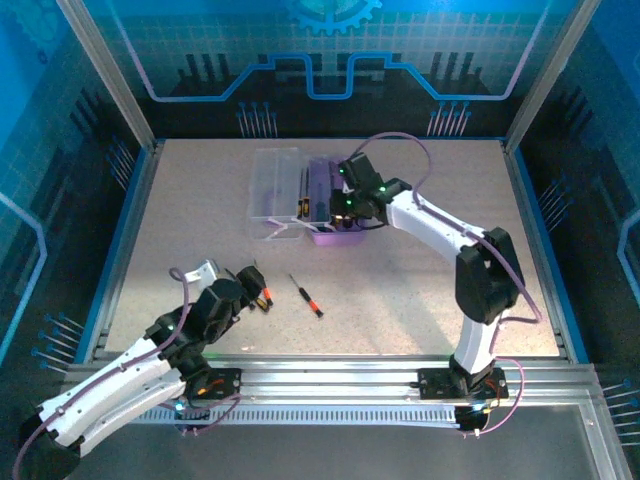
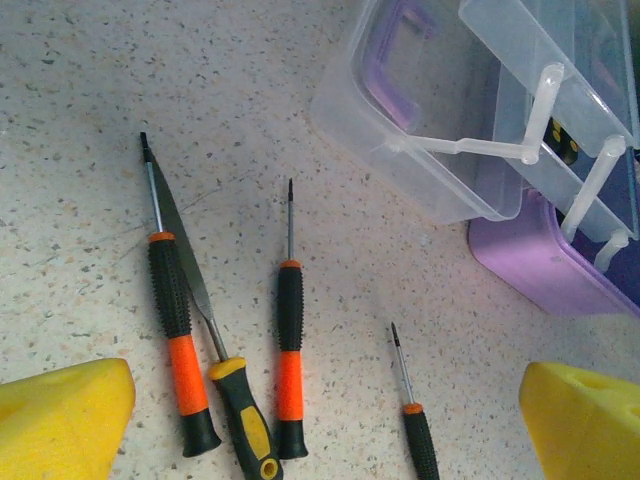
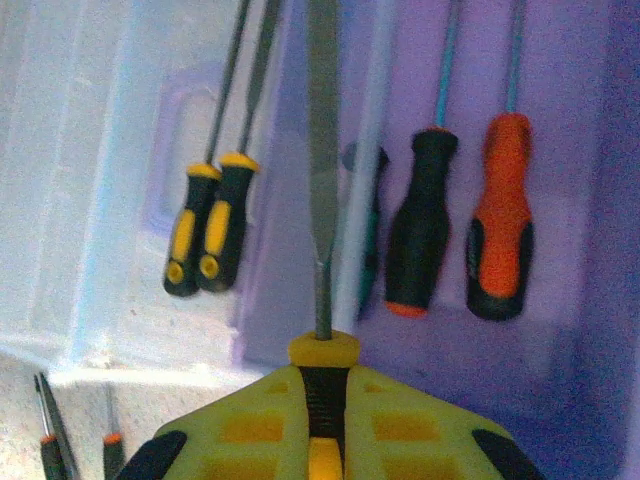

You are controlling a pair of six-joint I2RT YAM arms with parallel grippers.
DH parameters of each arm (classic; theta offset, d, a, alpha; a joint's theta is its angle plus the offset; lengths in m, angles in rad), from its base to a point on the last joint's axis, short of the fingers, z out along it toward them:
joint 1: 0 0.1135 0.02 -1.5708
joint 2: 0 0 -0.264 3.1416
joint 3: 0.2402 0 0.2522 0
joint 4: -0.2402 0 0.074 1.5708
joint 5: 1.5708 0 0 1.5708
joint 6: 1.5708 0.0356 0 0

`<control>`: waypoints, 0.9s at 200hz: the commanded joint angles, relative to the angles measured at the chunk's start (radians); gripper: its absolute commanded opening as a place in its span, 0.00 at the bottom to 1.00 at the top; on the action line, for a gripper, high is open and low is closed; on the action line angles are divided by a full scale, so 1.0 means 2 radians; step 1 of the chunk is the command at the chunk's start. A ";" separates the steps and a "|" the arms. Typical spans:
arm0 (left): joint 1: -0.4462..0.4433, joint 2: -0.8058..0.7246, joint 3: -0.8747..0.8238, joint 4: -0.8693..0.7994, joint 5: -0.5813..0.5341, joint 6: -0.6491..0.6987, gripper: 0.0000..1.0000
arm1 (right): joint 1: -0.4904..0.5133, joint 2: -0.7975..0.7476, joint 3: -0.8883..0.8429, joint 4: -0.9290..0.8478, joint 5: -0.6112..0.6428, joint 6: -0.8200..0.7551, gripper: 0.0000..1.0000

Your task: Pack the tool kit

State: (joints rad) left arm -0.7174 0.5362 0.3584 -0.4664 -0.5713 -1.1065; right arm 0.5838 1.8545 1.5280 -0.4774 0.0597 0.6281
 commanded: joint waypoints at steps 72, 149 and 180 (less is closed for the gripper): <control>0.003 -0.009 0.015 -0.019 -0.007 -0.003 0.99 | 0.019 0.125 0.150 -0.046 -0.007 0.044 0.13; 0.003 -0.004 0.006 -0.007 -0.001 -0.001 0.99 | 0.019 0.167 0.179 -0.054 0.003 0.054 0.15; 0.002 -0.007 0.008 -0.022 -0.009 0.000 0.99 | 0.017 0.171 0.184 -0.056 -0.005 0.057 0.18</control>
State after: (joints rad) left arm -0.7174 0.5255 0.3584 -0.4896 -0.5716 -1.1236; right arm 0.6086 2.1777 1.8610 -0.5617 0.0509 0.7258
